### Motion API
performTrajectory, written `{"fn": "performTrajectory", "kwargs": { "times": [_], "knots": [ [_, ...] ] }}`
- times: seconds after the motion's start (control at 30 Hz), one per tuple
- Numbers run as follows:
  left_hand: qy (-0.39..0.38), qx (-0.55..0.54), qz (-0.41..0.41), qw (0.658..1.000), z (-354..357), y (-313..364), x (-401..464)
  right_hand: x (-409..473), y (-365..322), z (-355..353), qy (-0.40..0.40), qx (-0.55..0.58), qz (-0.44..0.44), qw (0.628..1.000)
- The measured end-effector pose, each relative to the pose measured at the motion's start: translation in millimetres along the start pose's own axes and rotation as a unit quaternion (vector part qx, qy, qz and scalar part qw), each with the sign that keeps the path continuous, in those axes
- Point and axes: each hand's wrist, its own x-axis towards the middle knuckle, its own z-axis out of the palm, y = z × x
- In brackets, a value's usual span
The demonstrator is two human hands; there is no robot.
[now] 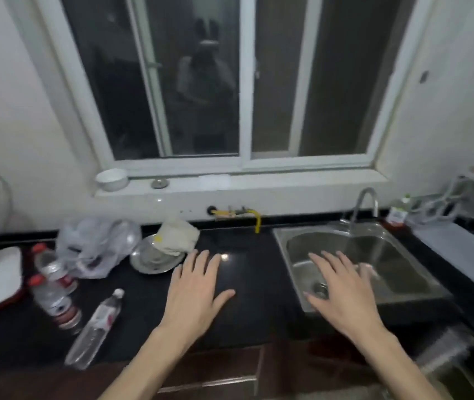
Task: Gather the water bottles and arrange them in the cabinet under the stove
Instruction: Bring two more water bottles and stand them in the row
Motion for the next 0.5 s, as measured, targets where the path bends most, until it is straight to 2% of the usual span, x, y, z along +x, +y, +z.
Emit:
{"fn": "performTrajectory", "kwargs": {
  "times": [0.13, 0.23, 0.37, 0.5],
  "knots": [
    [0.014, 0.022, -0.144, 0.989, -23, -98, -55, 49, -130, 6, -0.017, 0.028, -0.148, 0.988],
    [0.004, 0.038, -0.225, 0.974, -26, -153, -105, 56, -203, 20, -0.052, 0.041, -0.221, 0.973],
    [0.01, 0.032, -0.294, 0.955, -23, -206, -147, 54, -271, 37, -0.078, 0.058, -0.276, 0.956],
    [-0.005, 0.028, -0.327, 0.944, -6, -257, -156, 65, -319, 61, -0.096, 0.059, -0.288, 0.951]
  ]
}}
